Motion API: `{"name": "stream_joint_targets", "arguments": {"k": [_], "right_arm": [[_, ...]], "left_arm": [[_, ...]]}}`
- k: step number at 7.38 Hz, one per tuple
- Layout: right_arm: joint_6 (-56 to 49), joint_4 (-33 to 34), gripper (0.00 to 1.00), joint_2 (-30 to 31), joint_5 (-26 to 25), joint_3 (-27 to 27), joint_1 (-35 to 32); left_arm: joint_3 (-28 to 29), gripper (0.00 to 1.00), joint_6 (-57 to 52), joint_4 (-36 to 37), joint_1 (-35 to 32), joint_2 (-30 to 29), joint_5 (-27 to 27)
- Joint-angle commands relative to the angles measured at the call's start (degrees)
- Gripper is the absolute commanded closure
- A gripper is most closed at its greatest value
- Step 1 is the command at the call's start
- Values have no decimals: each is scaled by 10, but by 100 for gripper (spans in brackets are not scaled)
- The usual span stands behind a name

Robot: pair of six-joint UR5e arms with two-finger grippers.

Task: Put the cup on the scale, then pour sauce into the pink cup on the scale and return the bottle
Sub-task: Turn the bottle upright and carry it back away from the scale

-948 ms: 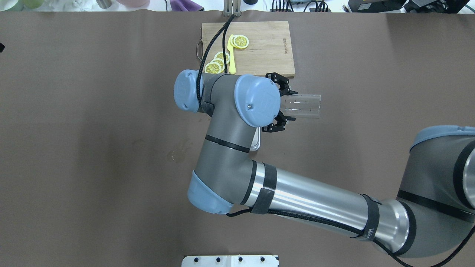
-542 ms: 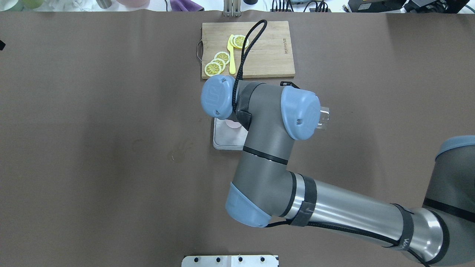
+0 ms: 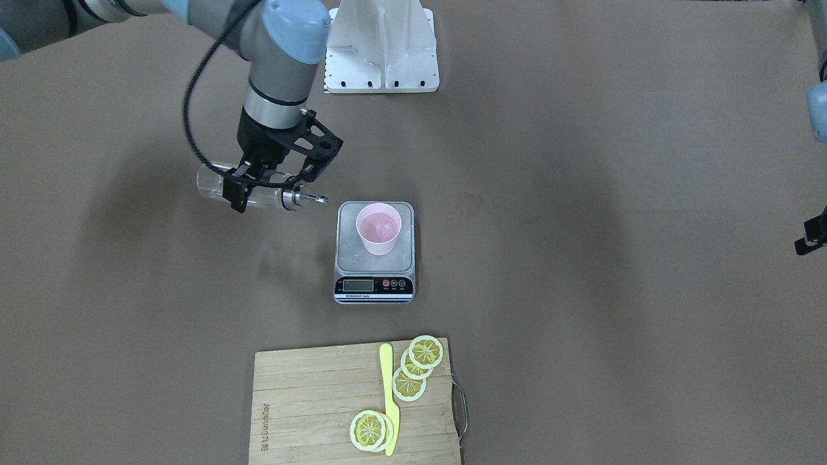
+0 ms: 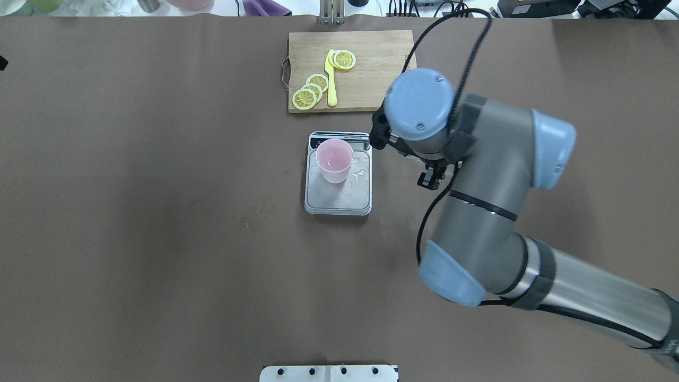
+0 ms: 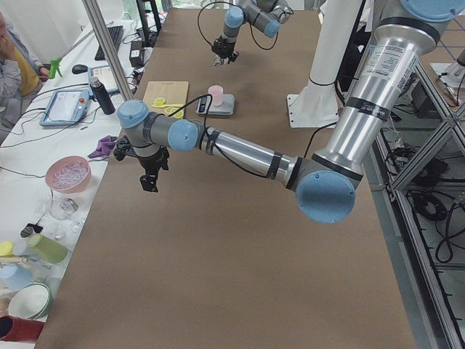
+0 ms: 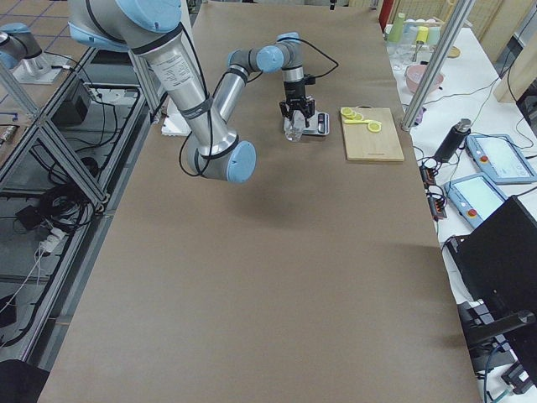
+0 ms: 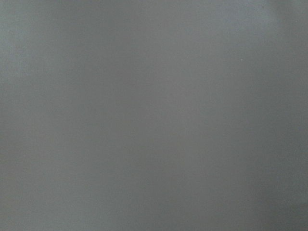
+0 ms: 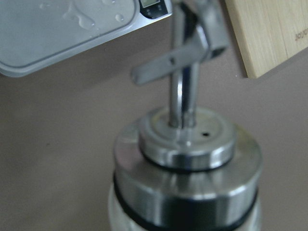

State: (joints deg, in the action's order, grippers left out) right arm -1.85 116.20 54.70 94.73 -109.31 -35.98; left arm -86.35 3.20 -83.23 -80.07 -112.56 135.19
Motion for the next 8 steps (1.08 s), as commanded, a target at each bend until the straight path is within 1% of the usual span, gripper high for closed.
{"name": "stream_joint_targets", "arguments": {"k": [1, 3, 4, 5, 6, 7, 8], "right_arm": [[-1, -161, 100, 122, 100, -45, -71], [-4, -299, 100, 214, 142, -46, -114], [-4, -396, 100, 273, 171, -44, -141], [-3, -493, 100, 329, 212, -37, -176], [1, -553, 100, 358, 248, -34, -209], [2, -582, 100, 378, 265, -31, -228], [2, -609, 100, 396, 268, -30, -232]], "left_arm": [[0, 2, 1, 0, 0, 1, -1], [0, 2, 1, 1, 0, 1, -2], [1, 2, 1, 1, 0, 0, -2], [1, 2, 0, 1, 0, 0, -3], [0, 2, 0, 1, 0, 0, -3], [0, 2, 0, 2, 0, 0, -3], [0, 2, 0, 2, 0, 0, -3]]}}
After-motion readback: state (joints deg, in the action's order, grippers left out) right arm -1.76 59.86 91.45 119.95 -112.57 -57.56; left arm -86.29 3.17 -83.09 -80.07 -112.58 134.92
